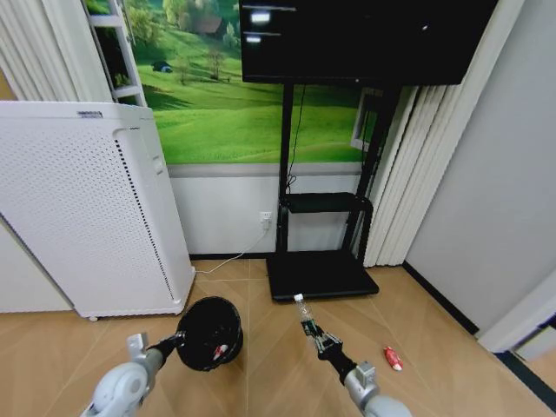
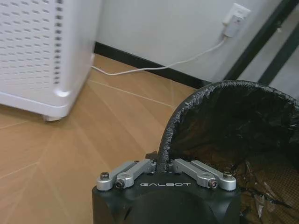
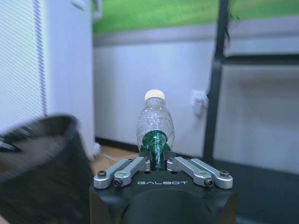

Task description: Pick up the trash bin and place the garbage on the floor into it.

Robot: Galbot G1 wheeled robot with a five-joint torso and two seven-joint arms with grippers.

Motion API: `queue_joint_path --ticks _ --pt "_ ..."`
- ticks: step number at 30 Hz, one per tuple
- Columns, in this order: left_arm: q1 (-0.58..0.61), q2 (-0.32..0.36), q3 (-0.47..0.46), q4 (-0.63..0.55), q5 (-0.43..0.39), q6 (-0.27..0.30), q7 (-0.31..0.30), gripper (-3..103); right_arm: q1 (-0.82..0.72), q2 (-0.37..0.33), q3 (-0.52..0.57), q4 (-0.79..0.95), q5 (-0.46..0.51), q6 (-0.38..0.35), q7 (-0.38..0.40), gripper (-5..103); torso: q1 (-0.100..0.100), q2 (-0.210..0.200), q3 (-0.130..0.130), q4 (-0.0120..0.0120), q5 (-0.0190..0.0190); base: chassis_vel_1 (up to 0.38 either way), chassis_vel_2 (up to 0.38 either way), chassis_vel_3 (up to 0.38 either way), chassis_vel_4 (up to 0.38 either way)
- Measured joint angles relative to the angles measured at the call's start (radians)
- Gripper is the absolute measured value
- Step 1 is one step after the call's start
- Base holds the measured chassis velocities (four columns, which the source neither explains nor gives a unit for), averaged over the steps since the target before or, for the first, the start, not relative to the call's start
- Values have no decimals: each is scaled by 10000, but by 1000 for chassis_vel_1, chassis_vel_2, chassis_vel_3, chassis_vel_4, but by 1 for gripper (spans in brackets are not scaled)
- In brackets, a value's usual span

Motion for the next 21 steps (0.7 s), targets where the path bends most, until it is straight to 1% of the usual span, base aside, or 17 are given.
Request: queue_joint_path --ticks 1,3,4,5,7,8,10,11,14,16,17,18,19,20,21 --pt "0 0 0 0 0 0 0 3 0 0 0 0 0 0 0 11 0 0 0 0 0 0 0 0 0" --pt "-1105 13 1244 666 -10 -36 95 3 -128 -92 -60 602 -61 232 -354 11 0 0 0 -2 3 0 0 0 0" --pt "-1105 13 1244 666 -10 -36 95 3 -128 -92 -60 602 -61 232 -354 11 0 0 0 -2 3 0 0 0 0" --pt "-1490 -12 1773 910 -7 -34 106 3 -161 -121 -85 766 -89 284 -502 11 0 0 1 1 -2 0 0 0 0" --pt "-2152 -143 2721 1292 17 -34 164 3 -151 -145 -221 894 -103 375 -758 11 0 0 1 0 2 0 0 0 0" --pt "-2152 -143 2721 1292 17 -34 164 3 -151 -145 -221 894 -103 375 -758 11 0 0 1 0 2 0 0 0 0" --pt "-2431 -235 3178 1429 55 -32 239 3 -92 -145 -335 873 -160 426 -887 11 0 0 1 0 1 0 0 0 0" --pt "-2593 -287 3475 1484 108 -18 368 3 -31 -144 -422 789 -232 471 -975 11 0 0 1 0 0 0 0 0 0" --pt "-2709 -321 3723 1493 165 -16 545 3 22 -133 -508 661 -397 518 -1023 11 0 0 1 0 2 0 0 0 0" --pt "-2758 -313 4017 1371 331 35 1236 3 188 -44 -703 172 -1100 728 -1148 11 1 0 0 0 1 0 0 0 0" --pt "-2758 -313 4017 1371 331 35 1236 3 188 -44 -703 172 -1100 728 -1148 11 1 0 0 0 1 0 0 0 0" --pt "-2695 -251 4023 1293 434 37 1494 3 266 22 -811 -28 -1249 790 -1162 11 0 0 0 1 2 0 0 0 0" --pt "-2695 -251 4023 1293 434 37 1494 3 266 22 -811 -28 -1249 790 -1162 11 0 0 0 1 2 0 0 0 0" --pt "-2591 -151 4017 1190 508 29 1701 3 351 105 -935 -230 -1356 830 -1166 11 0 0 0 1 1 0 0 0 0" --pt "-2540 -106 3999 1142 531 28 1754 3 386 145 -1003 -314 -1388 831 -1142 10 0 0 0 2 1 0 0 0 0"
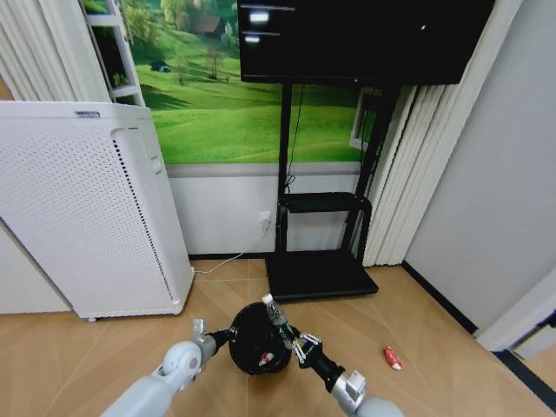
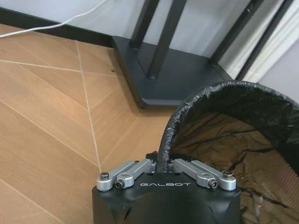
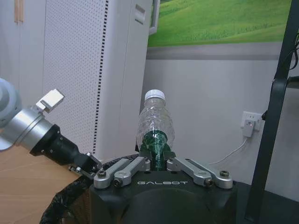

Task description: Pick up the trash bin and place the garbage on the floor into it.

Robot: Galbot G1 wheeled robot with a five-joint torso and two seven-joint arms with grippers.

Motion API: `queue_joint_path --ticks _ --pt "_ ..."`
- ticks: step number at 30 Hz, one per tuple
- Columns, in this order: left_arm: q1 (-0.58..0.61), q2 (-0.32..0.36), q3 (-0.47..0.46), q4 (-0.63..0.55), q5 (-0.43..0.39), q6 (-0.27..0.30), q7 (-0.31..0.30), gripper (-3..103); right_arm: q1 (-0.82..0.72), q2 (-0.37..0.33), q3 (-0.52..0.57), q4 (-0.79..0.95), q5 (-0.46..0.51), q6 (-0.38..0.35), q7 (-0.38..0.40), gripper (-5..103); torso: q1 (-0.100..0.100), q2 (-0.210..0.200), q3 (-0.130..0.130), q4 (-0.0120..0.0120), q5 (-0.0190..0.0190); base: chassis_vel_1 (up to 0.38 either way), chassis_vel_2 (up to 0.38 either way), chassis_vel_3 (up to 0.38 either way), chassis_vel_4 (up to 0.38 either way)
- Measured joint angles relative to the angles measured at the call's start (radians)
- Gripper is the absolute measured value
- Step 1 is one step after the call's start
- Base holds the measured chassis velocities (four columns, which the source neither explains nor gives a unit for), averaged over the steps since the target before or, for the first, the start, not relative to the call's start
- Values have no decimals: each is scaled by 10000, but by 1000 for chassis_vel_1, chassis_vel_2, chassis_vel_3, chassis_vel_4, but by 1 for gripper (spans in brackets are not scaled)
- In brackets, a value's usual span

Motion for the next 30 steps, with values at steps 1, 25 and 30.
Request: queue_joint_path --ticks 1,25,30 --pt "103 79 -69 -91 32 -10 69 3 50 52 -120 -112 -22 0 59 15 0 0 0 0 1 0 0 0 0" --pt "932 -150 -1301 -277 154 -250 69 3 10 309 -52 -74 80 -303 1745 96 0 0 0 -3 -1 0 0 0 0" --pt "1820 -187 -2917 -414 139 -257 -69 3 120 485 273 -314 823 -1032 3110 100 0 0 0 0 -1 0 0 0 0"
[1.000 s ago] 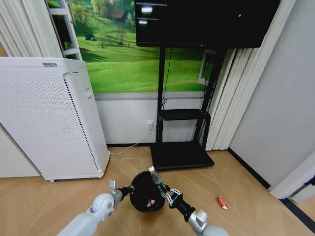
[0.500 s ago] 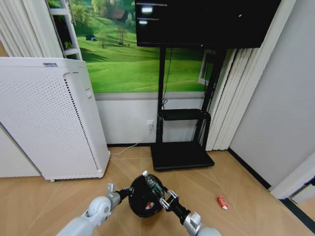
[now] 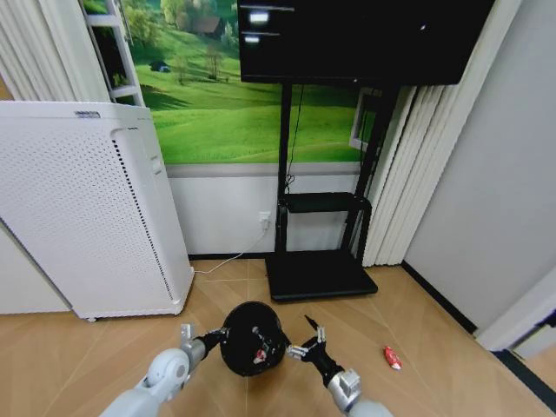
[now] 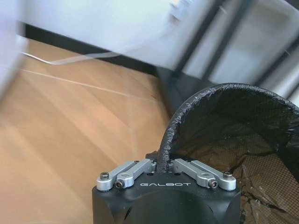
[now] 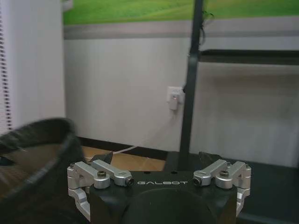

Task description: Pick up the trash bin and place the garbage on the floor into it.

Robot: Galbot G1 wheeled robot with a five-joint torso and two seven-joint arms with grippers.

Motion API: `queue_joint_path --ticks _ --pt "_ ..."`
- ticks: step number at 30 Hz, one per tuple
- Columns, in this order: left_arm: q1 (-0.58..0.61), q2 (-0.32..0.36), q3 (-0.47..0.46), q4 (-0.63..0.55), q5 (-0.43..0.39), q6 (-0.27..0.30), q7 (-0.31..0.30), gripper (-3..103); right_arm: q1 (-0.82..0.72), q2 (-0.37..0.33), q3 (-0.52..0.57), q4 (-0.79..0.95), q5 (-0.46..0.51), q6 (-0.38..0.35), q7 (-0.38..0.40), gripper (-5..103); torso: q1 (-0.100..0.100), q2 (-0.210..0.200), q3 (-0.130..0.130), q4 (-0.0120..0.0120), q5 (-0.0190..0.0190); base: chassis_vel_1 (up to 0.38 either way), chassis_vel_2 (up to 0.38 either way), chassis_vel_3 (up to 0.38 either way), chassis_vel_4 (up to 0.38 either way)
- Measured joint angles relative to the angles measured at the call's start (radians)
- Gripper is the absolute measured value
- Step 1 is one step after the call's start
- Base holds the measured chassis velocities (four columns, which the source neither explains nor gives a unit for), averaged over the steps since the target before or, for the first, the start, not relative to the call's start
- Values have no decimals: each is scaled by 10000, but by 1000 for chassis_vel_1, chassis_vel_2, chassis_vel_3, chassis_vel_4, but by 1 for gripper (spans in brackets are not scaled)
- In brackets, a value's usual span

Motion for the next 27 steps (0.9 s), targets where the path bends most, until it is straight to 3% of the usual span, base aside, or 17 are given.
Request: queue_joint_path --ticks 1,4,11,27 --pt "436 8 -645 -271 -195 -1 -201 3 10 8 151 -93 155 -215 96 100 0 0 0 1 -1 0 0 0 0" --pt "1048 10 -1330 -588 -343 -6 -407 3 -33 153 382 -240 191 -405 249 100 0 0 0 1 1 0 0 0 0" --pt "1929 -78 -2219 -955 -449 193 -1022 3 -98 387 663 -411 75 -475 367 100 0 0 0 1 -3 0 0 0 0" --pt "1638 -489 -2332 -904 -615 234 -1772 3 27 501 1022 -935 -463 9 243 100 0 0 0 -7 0 -117 -121 106 104"
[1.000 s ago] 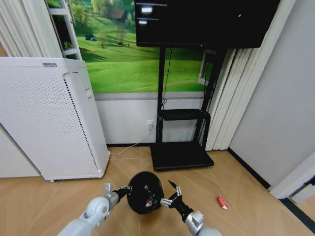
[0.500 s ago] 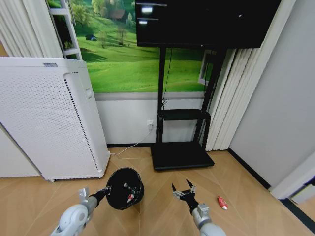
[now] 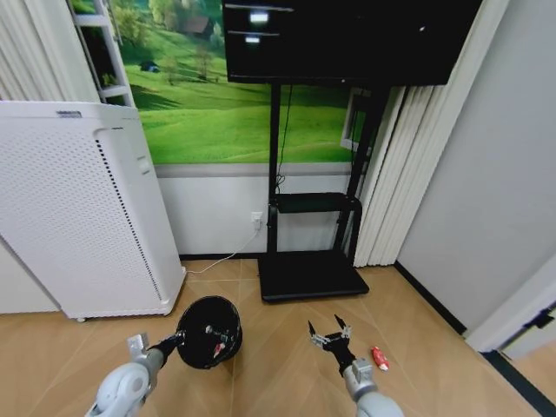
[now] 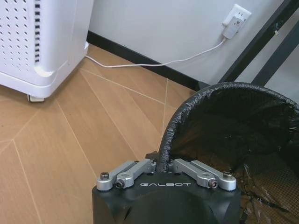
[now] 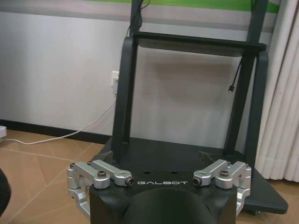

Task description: Pick up the trash bin and place the garbage on the floor into it.

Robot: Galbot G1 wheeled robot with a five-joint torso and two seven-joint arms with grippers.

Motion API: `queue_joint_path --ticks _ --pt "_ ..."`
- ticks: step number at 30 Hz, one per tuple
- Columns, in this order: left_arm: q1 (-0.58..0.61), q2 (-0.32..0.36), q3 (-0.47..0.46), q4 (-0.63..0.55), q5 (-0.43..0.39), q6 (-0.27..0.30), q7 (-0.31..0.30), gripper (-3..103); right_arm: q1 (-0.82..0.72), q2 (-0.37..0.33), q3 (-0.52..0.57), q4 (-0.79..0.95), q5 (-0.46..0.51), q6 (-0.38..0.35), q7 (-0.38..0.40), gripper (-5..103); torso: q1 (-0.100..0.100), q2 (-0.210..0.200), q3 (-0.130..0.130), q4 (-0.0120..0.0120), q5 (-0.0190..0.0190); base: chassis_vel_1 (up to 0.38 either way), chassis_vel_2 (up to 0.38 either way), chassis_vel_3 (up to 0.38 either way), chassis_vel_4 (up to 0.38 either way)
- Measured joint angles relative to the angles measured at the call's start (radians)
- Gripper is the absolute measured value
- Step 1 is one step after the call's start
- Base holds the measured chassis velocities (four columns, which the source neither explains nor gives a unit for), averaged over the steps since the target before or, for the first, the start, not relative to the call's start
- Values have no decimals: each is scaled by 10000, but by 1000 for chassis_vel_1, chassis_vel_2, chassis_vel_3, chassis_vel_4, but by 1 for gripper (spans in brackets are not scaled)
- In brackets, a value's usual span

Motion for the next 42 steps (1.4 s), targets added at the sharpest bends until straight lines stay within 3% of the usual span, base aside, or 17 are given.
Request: queue_joint_path --ticks 8,10,12,15,18,27,42 --pt "41 -47 -40 28 -6 -3 -19 3 287 138 203 -762 -45 -432 -227 100 0 0 0 6 -4 -15 -7 -2 23" --pt "69 -79 -102 -20 -132 -13 -48 3 496 217 347 -1366 -142 -723 -356 100 0 0 0 9 -3 57 48 -20 -6" --pt "75 -148 -93 -126 -258 -21 -104 3 1402 386 435 -3333 -25 -1301 -367 100 0 0 0 7 3 0 0 0 0" --pt "56 -163 -53 -96 -251 -24 -99 3 2076 314 590 -4277 -9 -1456 -403 96 0 0 0 7 3 0 0 0 0" --pt "-54 -156 23 1 -250 -27 -92 3 2465 169 833 -4942 26 -1615 -473 100 1 0 1 7 0 0 0 0 0" --pt "-192 -158 119 155 -228 -51 23 3 2970 -44 1210 -6653 -233 -1623 -866 99 0 0 0 5 3 0 0 0 0" --pt "-175 -141 122 83 -181 -91 109 3 4069 480 1360 -9273 -849 -1369 -1241 94 0 0 0 6 1 0 0 0 0"
